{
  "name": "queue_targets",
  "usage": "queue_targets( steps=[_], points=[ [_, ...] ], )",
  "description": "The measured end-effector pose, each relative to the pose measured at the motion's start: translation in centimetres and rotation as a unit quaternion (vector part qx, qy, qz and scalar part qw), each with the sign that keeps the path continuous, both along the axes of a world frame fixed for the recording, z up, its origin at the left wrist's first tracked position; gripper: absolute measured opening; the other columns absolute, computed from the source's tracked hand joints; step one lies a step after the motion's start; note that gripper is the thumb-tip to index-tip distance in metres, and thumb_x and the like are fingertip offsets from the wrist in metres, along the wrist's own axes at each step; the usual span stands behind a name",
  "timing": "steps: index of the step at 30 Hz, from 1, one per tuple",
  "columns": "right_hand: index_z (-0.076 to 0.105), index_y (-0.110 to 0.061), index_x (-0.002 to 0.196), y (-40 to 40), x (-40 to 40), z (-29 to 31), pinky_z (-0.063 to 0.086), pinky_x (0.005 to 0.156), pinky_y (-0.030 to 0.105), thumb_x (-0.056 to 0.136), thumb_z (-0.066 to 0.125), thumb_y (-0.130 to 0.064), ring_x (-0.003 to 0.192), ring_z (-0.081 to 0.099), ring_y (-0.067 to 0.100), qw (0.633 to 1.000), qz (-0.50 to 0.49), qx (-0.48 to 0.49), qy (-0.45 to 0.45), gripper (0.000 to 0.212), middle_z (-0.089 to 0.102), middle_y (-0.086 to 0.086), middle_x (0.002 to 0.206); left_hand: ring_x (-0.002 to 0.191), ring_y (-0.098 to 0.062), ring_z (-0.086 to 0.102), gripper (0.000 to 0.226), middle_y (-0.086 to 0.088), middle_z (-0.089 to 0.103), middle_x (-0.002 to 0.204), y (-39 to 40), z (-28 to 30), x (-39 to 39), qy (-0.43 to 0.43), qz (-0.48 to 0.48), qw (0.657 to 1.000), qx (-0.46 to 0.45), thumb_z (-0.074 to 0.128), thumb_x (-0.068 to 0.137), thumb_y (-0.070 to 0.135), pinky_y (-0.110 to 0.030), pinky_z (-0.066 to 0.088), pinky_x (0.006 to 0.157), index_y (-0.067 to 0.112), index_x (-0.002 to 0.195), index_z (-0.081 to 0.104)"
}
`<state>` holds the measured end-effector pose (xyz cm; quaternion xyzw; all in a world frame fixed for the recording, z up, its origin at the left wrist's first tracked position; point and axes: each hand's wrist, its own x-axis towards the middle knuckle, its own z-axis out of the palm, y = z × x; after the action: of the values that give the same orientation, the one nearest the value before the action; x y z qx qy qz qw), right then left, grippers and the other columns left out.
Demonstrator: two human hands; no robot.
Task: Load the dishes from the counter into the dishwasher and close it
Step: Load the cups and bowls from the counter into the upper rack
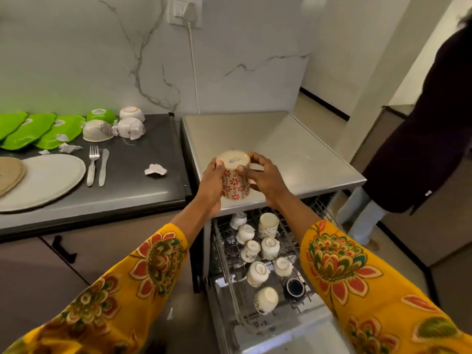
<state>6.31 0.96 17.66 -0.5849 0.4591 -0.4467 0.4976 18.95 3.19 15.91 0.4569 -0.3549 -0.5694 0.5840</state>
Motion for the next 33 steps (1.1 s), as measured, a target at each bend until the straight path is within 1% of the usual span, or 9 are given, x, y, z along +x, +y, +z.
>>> queue_targets(
  steps=[4, 7, 11, 14, 17, 19, 21, 25, 33],
  points=[
    [0.057, -0.021, 0.113, 1.5, -4.1, -1.1, 0.053, 0.087, 0.041, 0.079, 0.073, -0.013, 0.112, 0.054, 0.021, 0.999, -0.032, 0.034, -0.012, 0.039, 0.051, 0.002, 0.129, 0.093, -0.008, 0.057, 0.032, 0.003, 0.06, 0.105, 1.9, -0.5, -3.3, -0.032, -0.035, 0.999, -0.001, 0.028, 0.104, 0.027, -0.029, 0.049, 0.073, 0.018, 0.129, 0.047],
    [0.056, -0.021, 0.117, 2.9, -6.7, -2.8, 0.051, 0.093, 0.047, 0.077, 0.074, -0.012, 0.116, 0.054, 0.027, 0.996, -0.048, 0.069, -0.033, 0.045, 0.055, 0.008, 0.126, 0.093, -0.011, 0.058, 0.029, -0.002, 0.06, 0.109, 2.9, -1.5, -5.5, -0.036, -0.057, 0.998, 0.008, 0.029, 0.104, 0.024, -0.031, 0.05, 0.076, 0.017, 0.125, 0.048],
    [0.054, -0.019, 0.118, 4.9, -9.3, -5.2, 0.051, 0.093, 0.046, 0.078, 0.072, -0.006, 0.113, 0.057, 0.029, 0.99, -0.07, 0.111, -0.061, 0.046, 0.058, 0.01, 0.121, 0.099, -0.018, 0.059, 0.028, -0.01, 0.06, 0.12, 4.2, -3.6, -7.7, -0.037, -0.097, 0.994, 0.044, 0.028, 0.104, 0.022, -0.039, 0.05, 0.085, 0.018, 0.122, 0.05],
    [0.056, -0.023, 0.108, 6.7, -10.9, -7.4, 0.052, 0.092, 0.046, 0.079, 0.068, -0.002, 0.109, 0.058, 0.028, 0.985, -0.076, 0.137, -0.078, 0.038, 0.061, 0.006, 0.113, 0.1, -0.021, 0.059, 0.029, -0.012, 0.06, 0.122, 5.3, -5.4, -9.3, -0.014, -0.103, 0.99, 0.091, 0.03, 0.104, 0.02, -0.036, 0.051, 0.081, 0.017, 0.122, 0.052],
    [0.05, -0.019, 0.123, 7.7, -12.3, -10.0, 0.052, 0.09, 0.044, 0.08, 0.069, -0.003, 0.11, 0.057, 0.028, 0.977, -0.096, 0.175, -0.08, 0.05, 0.057, 0.008, 0.12, 0.099, -0.025, 0.059, 0.025, -0.014, 0.061, 0.118, 6.1, -7.4, -10.9, -0.009, -0.098, 0.986, 0.132, 0.031, 0.104, 0.019, -0.038, 0.051, 0.082, 0.023, 0.109, 0.055],
    [0.047, -0.014, 0.131, 8.2, -13.0, -11.3, 0.054, 0.083, 0.04, 0.08, 0.068, -0.002, 0.107, 0.059, 0.027, 0.97, -0.105, 0.202, -0.09, 0.057, 0.058, 0.009, 0.12, 0.097, -0.025, 0.06, 0.025, -0.012, 0.063, 0.113, 6.6, -8.6, -11.8, -0.004, -0.103, 0.982, 0.161, 0.032, 0.104, 0.021, -0.038, 0.051, 0.078, 0.02, 0.115, 0.054],
    [0.049, -0.014, 0.131, 8.8, -13.7, -12.5, 0.054, 0.077, 0.035, 0.08, 0.068, -0.001, 0.101, 0.061, 0.024, 0.963, -0.106, 0.228, -0.095, 0.055, 0.062, 0.009, 0.116, 0.096, -0.026, 0.06, 0.027, -0.013, 0.062, 0.112, 7.0, -9.7, -12.5, 0.019, -0.112, 0.976, 0.184, 0.032, 0.103, 0.02, -0.037, 0.051, 0.075, 0.017, 0.121, 0.052],
    [0.051, -0.01, 0.131, 9.1, -15.1, -14.8, 0.054, 0.082, 0.04, 0.077, 0.069, 0.002, 0.099, 0.062, 0.028, 0.952, -0.101, 0.267, -0.112, 0.058, 0.066, 0.01, 0.109, 0.09, -0.017, 0.057, 0.03, 0.0, 0.062, 0.1, 7.3, -10.9, -13.6, -0.004, -0.116, 0.969, 0.22, 0.031, 0.104, 0.017, -0.03, 0.043, 0.064, 0.015, 0.126, 0.051],
    [0.051, -0.022, 0.13, 7.8, -15.9, -17.0, 0.05, 0.069, 0.03, 0.079, 0.07, -0.002, 0.099, 0.06, 0.021, 0.949, -0.099, 0.281, -0.106, 0.058, 0.063, 0.003, 0.11, 0.085, -0.018, 0.055, 0.032, -0.003, 0.06, 0.097, 5.1, -12.4, -14.6, 0.01, -0.114, 0.961, 0.251, 0.032, 0.102, 0.008, -0.03, 0.043, 0.062, 0.013, 0.129, 0.049]
  ],
)
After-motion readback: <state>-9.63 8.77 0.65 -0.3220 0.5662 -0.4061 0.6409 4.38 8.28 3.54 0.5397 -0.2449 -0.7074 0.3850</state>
